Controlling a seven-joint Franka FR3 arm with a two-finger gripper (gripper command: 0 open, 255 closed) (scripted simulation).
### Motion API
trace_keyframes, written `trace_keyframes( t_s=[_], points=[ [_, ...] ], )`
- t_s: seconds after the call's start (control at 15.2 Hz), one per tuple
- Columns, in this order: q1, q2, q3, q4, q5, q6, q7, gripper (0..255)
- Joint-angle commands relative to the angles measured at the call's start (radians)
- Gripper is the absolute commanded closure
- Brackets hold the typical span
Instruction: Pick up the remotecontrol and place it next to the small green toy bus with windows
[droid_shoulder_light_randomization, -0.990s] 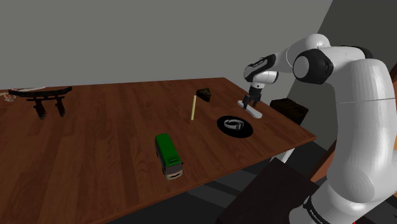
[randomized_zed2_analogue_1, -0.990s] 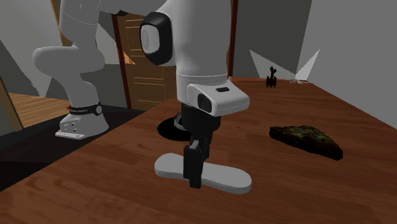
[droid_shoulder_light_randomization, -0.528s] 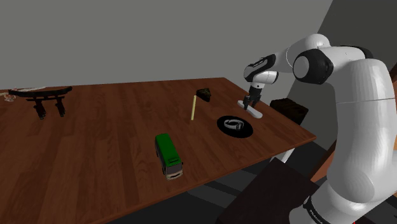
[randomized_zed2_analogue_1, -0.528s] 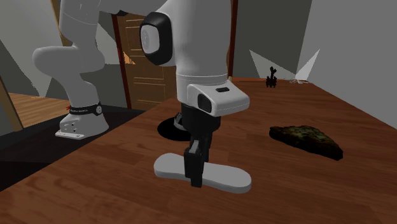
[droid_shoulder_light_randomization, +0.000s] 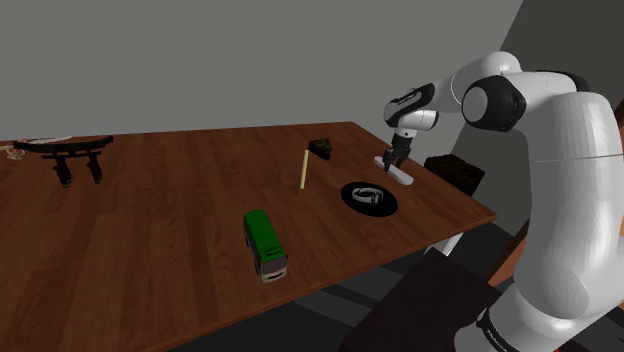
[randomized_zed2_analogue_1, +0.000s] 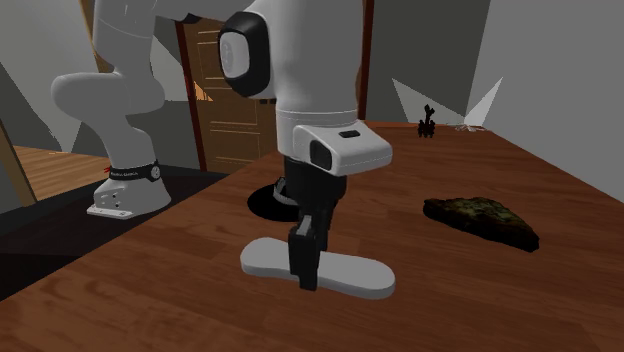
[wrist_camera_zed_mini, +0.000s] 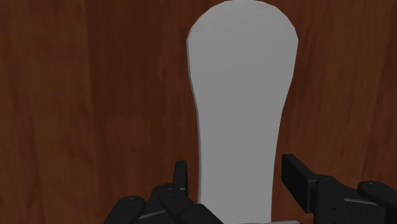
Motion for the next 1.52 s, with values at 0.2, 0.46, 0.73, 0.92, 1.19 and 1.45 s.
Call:
trace_keyframes(
  t_s=[0.2, 0.46, 0.73, 0.92, 1.19, 1.45],
  points=[
    [0.004, -0.03, -0.007, 0.019, -0.012, -0.047, 0.008, 255],
    [0.007, -0.055, -0.013, 0.036, -0.022, -0.088, 0.015, 255],
    [0.009, -0.077, -0.018, 0.057, -0.031, -0.131, 0.021, 255],
    [0.01, -0.092, -0.022, 0.076, -0.037, -0.163, 0.025, 255],
    [0.011, -0.109, -0.026, 0.105, -0.044, -0.208, 0.03, 255],
    [0.011, -0.123, -0.029, 0.138, -0.05, -0.255, 0.035, 255]
  ],
)
